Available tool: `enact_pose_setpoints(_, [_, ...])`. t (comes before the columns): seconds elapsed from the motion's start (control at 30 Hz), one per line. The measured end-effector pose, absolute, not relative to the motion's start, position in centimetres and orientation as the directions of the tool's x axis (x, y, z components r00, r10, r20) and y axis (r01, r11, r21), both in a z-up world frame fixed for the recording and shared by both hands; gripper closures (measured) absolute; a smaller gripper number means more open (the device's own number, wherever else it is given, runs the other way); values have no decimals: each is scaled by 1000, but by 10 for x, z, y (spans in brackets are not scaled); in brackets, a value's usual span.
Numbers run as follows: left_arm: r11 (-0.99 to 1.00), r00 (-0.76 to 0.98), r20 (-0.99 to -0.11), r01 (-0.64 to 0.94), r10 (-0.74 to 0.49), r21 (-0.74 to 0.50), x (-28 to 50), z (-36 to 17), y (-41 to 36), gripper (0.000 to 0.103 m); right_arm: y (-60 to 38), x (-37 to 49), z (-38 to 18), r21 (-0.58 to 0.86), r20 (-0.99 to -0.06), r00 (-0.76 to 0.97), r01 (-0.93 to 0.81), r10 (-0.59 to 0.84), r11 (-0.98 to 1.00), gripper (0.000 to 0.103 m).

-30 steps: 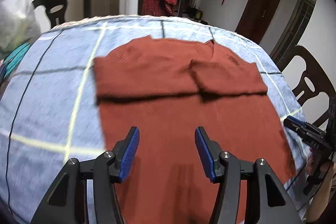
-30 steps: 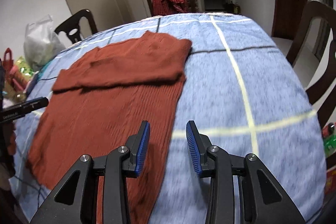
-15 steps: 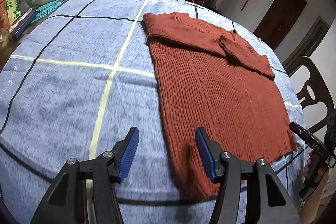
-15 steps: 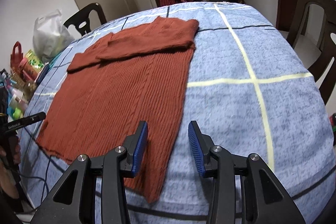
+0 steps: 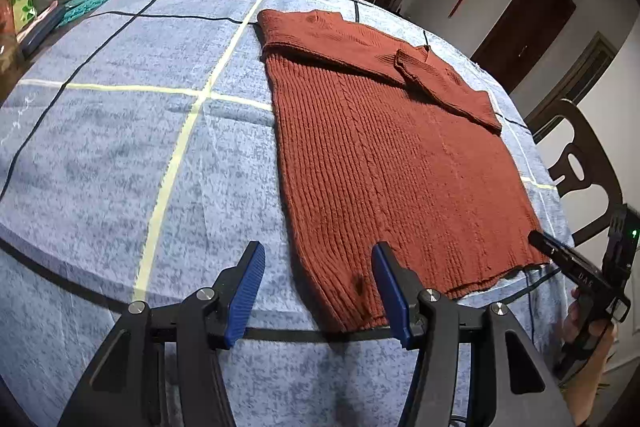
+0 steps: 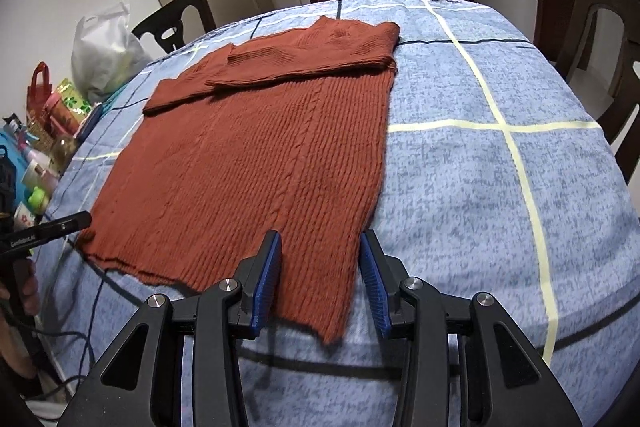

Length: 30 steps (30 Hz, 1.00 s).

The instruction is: Fold small clothes

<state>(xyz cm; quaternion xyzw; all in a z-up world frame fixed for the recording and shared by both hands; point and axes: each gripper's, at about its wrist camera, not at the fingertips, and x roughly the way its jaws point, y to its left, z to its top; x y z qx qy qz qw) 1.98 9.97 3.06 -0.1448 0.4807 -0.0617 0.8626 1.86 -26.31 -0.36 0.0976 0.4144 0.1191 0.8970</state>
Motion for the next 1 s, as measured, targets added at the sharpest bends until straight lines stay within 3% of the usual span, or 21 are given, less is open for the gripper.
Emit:
enact_pose_setpoints(0.37, [906, 487, -798, -32, -354, -421, 15, 27, 101, 48, -270, 10, -7, 349, -695, 640, -98, 327, 932, 62])
enact_pose_setpoints(0.63, [904, 490, -794, -28, -360, -427, 17, 26, 95, 49, -267, 9, -7, 330, -696, 647, -98, 312, 939, 63])
enact_pose_setpoints(0.77, [909, 490, -800, -35, -347, -416, 18, 26, 96, 58, -268, 8, -7, 335, -691, 651, -96, 314, 937, 64])
enact_pose_setpoints(0.9, [909, 490, -805, -54, -336, -413, 17, 24, 102, 73, -269, 7, -7, 343, -686, 653, -100, 322, 934, 64])
enact_pose_setpoints(1.0, [917, 490, -810, -48, -324, -395, 16, 24, 102, 77, -267, 7, -7, 323, -694, 650, -105, 311, 940, 64])
